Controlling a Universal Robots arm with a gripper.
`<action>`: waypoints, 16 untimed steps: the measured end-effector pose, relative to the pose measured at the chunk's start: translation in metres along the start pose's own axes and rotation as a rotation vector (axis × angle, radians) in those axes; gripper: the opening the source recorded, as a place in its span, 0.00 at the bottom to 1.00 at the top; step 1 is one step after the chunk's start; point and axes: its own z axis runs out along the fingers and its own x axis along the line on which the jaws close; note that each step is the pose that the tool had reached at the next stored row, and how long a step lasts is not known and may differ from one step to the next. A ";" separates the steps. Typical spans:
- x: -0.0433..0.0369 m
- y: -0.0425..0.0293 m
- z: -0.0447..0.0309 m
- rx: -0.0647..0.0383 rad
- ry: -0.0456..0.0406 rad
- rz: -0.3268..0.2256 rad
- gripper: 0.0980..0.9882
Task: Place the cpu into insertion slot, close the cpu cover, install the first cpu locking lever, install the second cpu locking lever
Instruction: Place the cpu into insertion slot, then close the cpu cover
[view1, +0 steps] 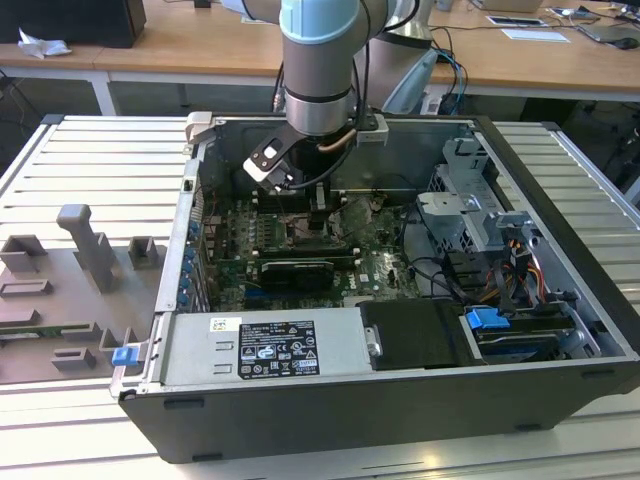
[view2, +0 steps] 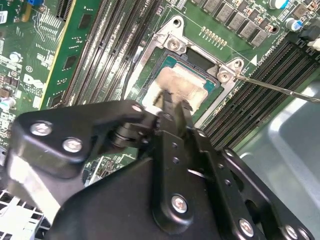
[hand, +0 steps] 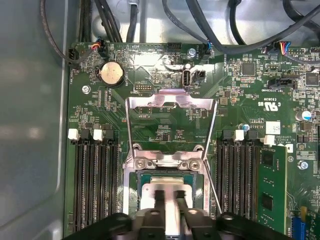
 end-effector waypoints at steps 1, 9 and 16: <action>0.0000 0.0000 -0.0002 0.000 0.0000 0.000 0.08; 0.0000 0.0000 -0.0011 0.000 0.0000 0.000 0.01; 0.0000 0.0001 -0.0026 0.000 -0.0002 0.000 0.01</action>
